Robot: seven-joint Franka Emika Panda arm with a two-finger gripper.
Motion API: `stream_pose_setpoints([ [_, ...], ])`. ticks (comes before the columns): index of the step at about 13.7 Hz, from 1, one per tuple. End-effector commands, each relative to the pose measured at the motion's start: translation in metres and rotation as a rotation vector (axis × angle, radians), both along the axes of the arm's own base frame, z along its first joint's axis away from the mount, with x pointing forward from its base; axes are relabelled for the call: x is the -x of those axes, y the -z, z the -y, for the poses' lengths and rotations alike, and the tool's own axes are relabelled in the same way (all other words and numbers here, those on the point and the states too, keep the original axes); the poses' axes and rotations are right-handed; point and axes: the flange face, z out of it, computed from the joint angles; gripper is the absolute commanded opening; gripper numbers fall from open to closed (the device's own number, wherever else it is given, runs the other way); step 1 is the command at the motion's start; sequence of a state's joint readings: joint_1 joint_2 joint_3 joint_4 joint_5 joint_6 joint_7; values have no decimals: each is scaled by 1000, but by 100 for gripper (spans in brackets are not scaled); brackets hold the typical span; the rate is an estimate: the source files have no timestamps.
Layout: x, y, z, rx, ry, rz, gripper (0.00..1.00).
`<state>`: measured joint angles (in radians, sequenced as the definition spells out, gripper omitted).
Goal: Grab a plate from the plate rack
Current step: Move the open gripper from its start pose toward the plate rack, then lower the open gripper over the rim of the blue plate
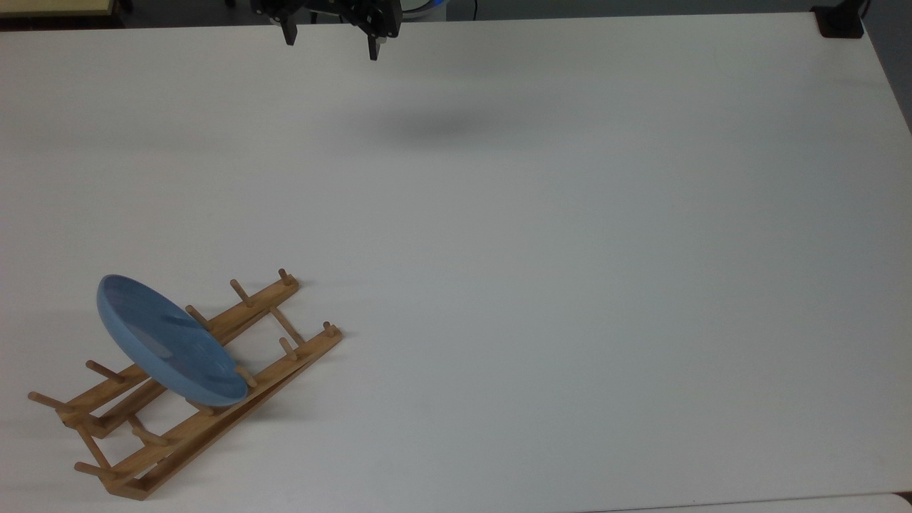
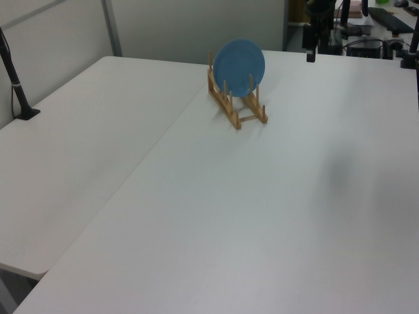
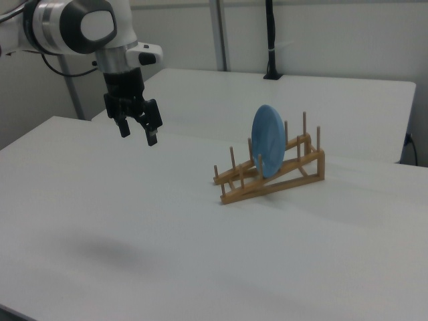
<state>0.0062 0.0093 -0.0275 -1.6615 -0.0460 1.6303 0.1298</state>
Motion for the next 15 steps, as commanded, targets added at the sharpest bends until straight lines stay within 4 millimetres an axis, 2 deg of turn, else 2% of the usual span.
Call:
stream_pose_setpoints([
  [1, 5, -3, 1, -22, -39, 7, 100],
  [4, -6, -18, 15, -13, -100, 86, 100],
  [7, -22, -28, 39, 15, -147, 212, 100],
  [9, -46, -27, 60, 59, -143, 337, 100],
  [13, -78, -1, 99, 138, -118, 457, 100],
  [14, -84, 9, 115, 149, -99, 483, 95],
  [15, -91, 12, 118, 155, -99, 505, 92],
])
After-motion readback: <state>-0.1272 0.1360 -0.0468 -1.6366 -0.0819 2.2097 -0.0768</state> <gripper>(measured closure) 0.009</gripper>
